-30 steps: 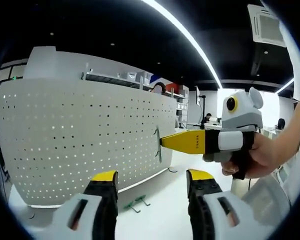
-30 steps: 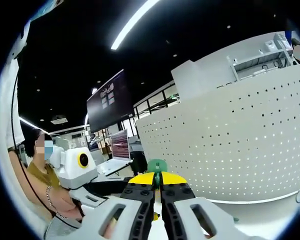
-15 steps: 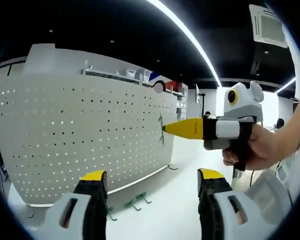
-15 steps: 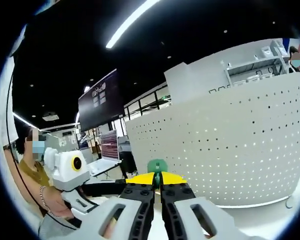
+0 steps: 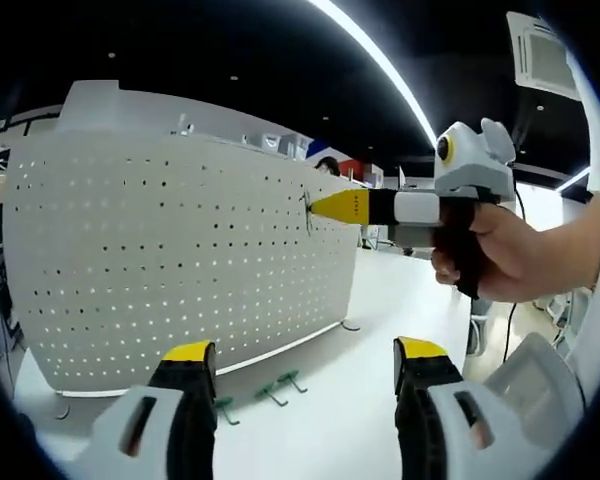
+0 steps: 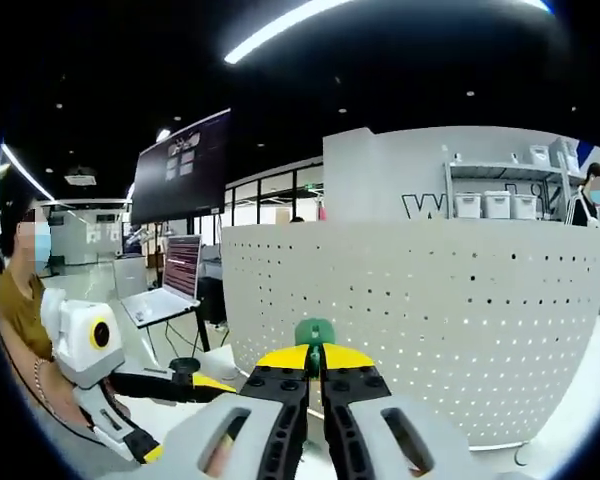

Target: Insert the hook assembly into the mounting plate slot until the hook locks in place.

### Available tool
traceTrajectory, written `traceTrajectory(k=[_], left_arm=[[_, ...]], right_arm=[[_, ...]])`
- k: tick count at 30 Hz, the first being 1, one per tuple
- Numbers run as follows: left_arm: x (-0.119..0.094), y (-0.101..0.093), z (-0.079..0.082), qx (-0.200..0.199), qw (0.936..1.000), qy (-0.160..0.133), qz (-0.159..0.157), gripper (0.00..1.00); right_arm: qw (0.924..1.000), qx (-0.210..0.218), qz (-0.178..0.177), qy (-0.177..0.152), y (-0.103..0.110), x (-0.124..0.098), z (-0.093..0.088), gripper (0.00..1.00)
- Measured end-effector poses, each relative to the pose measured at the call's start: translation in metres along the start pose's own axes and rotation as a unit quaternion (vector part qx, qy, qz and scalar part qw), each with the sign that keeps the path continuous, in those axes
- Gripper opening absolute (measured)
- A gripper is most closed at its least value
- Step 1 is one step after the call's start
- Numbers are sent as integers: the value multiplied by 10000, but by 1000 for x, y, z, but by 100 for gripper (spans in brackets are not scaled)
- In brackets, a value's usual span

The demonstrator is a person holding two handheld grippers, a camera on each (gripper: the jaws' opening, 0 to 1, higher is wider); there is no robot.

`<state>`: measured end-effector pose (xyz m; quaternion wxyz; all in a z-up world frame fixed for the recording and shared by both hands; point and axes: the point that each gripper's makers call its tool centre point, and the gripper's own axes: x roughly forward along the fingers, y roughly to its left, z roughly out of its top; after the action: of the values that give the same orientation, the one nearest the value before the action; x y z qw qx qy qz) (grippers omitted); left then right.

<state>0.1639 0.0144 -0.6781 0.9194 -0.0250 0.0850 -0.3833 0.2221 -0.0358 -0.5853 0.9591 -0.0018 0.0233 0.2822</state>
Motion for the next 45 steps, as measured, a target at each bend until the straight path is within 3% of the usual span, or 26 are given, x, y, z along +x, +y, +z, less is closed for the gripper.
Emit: traceTrajectory(k=[8, 22, 30, 45], left_arm=[[-6, 2, -14, 19, 9999, 119, 13, 73], [-13, 6, -23, 47, 9999, 110, 18, 74], [-14, 7, -31, 98, 9998, 188, 34, 74], [-22, 19, -46, -3, 9993, 302, 217, 72]], right_arm=[[9998, 23, -195, -75, -9, 26, 16, 0], [9984, -70, -441, -336, -21, 62, 41, 0], [9972, -48, -593, -451, -28, 82, 48, 0], [9945, 98, -790, -676, -38, 112, 42, 0]])
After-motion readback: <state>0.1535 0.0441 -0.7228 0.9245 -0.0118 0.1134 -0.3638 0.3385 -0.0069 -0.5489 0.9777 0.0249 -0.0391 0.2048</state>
